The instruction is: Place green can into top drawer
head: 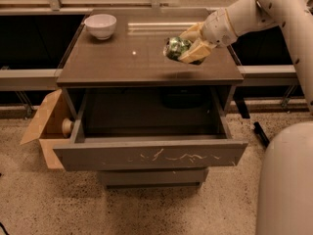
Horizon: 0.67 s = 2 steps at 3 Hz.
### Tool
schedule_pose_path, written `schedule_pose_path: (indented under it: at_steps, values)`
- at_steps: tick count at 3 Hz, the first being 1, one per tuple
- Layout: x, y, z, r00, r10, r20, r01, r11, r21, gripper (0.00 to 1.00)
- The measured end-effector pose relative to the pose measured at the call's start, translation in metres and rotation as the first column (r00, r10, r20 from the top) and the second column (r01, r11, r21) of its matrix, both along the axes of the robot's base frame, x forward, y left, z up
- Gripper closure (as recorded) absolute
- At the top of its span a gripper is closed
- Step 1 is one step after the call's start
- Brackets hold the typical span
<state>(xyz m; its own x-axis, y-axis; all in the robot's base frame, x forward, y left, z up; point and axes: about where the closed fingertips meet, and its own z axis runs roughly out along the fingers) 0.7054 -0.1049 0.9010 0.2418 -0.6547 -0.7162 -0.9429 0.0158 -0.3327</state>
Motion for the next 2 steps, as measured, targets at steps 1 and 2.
schedule_pose_path:
  at_steps: [1, 2]
  values:
    - [-0.023, 0.014, -0.015, 0.9974, 0.003, -0.072, -0.001, 1.000, 0.025, 1.00]
    - [-0.048, 0.028, -0.050, 0.9861, 0.003, -0.166, -0.003, 1.000, 0.001, 1.00]
